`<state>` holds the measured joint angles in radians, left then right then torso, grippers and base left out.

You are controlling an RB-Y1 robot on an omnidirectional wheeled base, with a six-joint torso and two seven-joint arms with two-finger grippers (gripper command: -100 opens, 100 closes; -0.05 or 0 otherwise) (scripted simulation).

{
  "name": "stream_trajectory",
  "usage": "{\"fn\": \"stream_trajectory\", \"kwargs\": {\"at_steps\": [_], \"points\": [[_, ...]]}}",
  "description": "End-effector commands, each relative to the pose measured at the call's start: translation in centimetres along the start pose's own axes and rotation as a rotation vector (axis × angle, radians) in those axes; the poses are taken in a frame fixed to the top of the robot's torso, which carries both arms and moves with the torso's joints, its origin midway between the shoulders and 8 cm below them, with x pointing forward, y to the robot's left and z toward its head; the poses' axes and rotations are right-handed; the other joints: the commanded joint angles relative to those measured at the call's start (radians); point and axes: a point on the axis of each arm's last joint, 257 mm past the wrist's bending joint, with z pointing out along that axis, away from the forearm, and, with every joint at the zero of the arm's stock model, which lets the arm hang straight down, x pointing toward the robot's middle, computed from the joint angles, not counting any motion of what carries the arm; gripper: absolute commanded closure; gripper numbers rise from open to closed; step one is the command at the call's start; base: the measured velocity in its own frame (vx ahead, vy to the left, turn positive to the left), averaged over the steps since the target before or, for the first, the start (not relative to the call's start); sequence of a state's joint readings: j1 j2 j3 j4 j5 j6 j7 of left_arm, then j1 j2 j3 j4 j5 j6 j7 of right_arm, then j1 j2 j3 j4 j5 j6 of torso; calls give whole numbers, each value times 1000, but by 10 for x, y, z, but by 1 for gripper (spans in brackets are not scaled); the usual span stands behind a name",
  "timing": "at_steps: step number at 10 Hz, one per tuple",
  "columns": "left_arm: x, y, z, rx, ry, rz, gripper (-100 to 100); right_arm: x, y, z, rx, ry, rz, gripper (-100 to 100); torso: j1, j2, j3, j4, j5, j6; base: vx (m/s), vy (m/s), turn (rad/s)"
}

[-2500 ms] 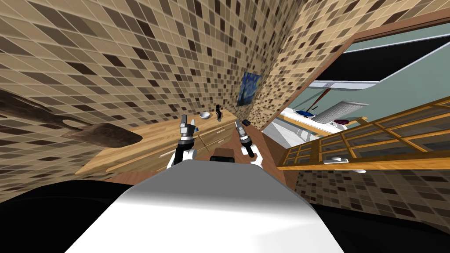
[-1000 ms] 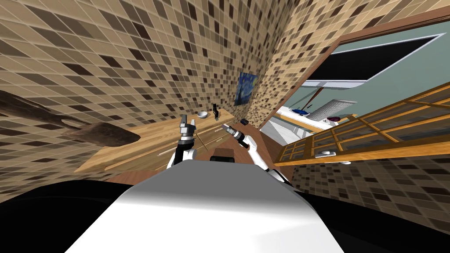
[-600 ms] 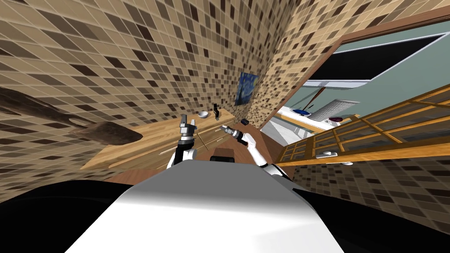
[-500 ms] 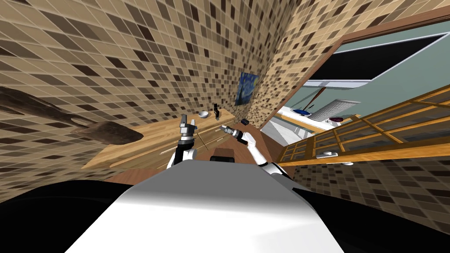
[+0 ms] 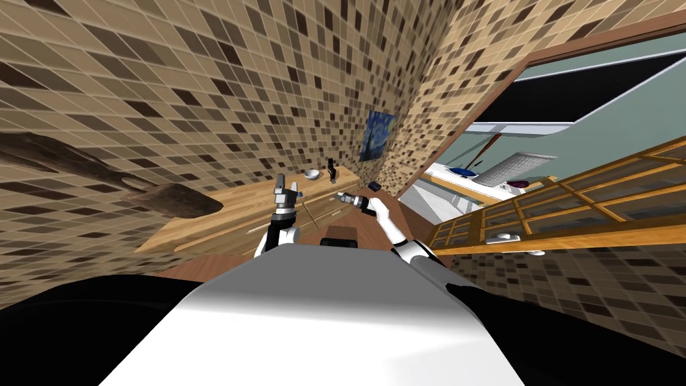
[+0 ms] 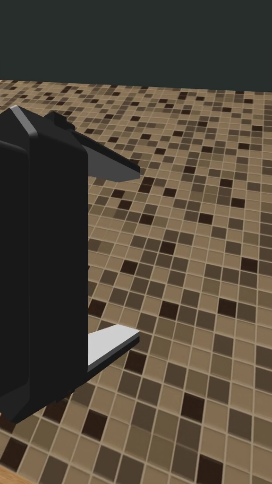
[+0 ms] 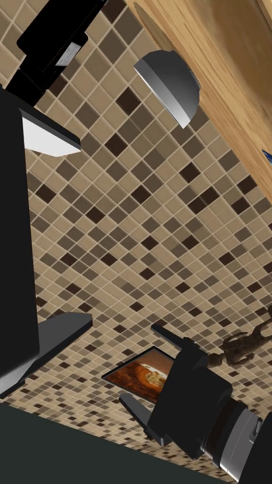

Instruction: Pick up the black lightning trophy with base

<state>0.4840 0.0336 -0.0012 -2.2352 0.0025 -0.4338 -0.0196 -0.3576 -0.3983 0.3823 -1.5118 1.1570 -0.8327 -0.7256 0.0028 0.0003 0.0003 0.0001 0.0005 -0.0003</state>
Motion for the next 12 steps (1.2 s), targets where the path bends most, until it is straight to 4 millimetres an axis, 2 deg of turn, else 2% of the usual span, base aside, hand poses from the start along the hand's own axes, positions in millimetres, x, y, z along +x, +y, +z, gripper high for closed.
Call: {"fn": "stream_trajectory", "kwargs": {"at_steps": [1, 2, 4, 5, 7, 10, 12], "points": [[0, 0, 0, 0, 0, 0, 0, 4, -8, 2, 17, 53, -13, -100, 0, 0, 0, 0, 0, 0, -4, 23, 37], [0, 0, 0, 0, 0, 0, 0, 12, -18, 1, 33, 118, -4, -100, 0, 0, 0, 0, 0, 0, -6, 27, 85], [0, 0, 0, 0, 0, 0, 0, 12, -25, 3, 58, 146, -33, -100, 0, 0, 0, 0, 0, 0, 0, 21, 10], [0, 0, 0, 0, 0, 0, 0, 16, -38, 0, 84, 210, -20, -100, 0, 0, 0, 0, 0, 1, -1, 29, 81], [0, 0, 0, 0, 0, 0, 0, 16, -43, 1, 104, 230, -47, -100, 1, 0, 0, 0, 0, 0, 1, 24, 26], [0, 0, 0, 0, 0, 0, 0, 18, -74, -12, 192, 359, -43, -100, 1, -1, -1, 0, 0, 0, 13, 40, 80], [0, 0, 0, 0, 0, 0, 0, 15, -80, -12, 219, 377, -68, -100, 1, -1, -1, 0, 0, 0, 13, 31, 24]]}}
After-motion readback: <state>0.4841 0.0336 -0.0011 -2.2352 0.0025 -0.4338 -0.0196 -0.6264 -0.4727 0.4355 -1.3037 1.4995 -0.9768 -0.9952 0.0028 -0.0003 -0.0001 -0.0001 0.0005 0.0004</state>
